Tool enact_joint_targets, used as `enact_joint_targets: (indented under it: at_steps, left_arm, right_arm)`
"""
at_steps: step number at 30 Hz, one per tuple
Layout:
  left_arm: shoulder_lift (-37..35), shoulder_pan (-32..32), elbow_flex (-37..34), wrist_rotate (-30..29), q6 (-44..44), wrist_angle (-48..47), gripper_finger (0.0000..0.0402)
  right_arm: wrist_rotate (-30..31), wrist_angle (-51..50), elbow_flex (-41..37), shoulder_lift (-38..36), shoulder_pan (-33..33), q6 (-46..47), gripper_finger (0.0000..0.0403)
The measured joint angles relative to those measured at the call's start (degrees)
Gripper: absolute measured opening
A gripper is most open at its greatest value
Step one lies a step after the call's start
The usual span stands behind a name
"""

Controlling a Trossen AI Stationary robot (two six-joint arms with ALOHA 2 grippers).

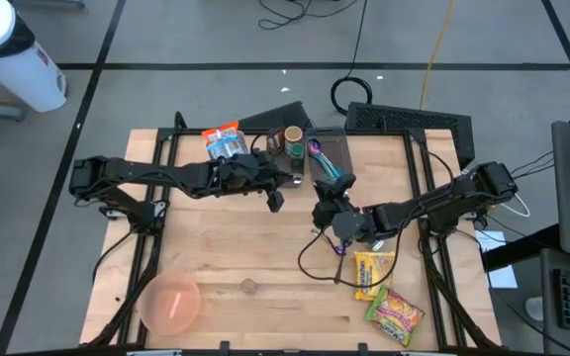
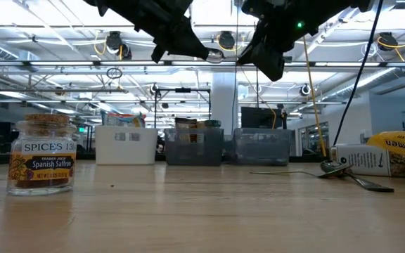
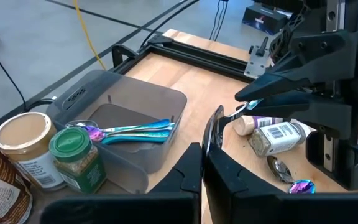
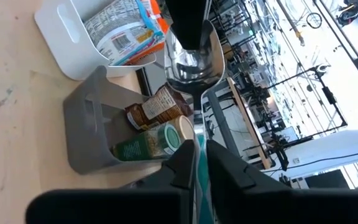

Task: Pick & Place Food Item
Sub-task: Put the blue patterned spoon into the right black bin

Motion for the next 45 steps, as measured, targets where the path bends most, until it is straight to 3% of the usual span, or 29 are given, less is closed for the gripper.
enact_joint_targets:
  at_steps: [6,11,24,31,38,45]
  left_arm:
    - [0.0,0.0,0.0,0.0,0.0,0.0,0.0003]
    - [0.0,0.0,0.0,0.0,-0.1,0.0,0.0011]
    - [0.0,0.6,0.0,1.5,3.0,0.1,0.002]
    - [0.0,2.8,0.0,8.0,4.2,-0.2,0.0078]
    - [-1.0,4.2,0.0,9.6,8.9,-1.5,0.0133]
    - [-4.5,6.0,0.0,9.1,12.0,-14.9,0.0147]
  right_arm:
    - [0.3,0.3,0.0,0.0,-0.1,0.2,0.0033]
    - [0.1,0.1,0.0,0.0,-0.1,0.0,0.0011]
    - [0.3,0.3,0.0,0.0,-0.1,0.1,0.001]
    - [0.7,1.0,0.0,0.0,-0.1,0.4,0.001]
    - [3.6,0.7,0.0,0.0,-0.2,0.5,0.001]
    - [5.0,-0.5,0.0,-0.3,-0.1,1.9,0.001]
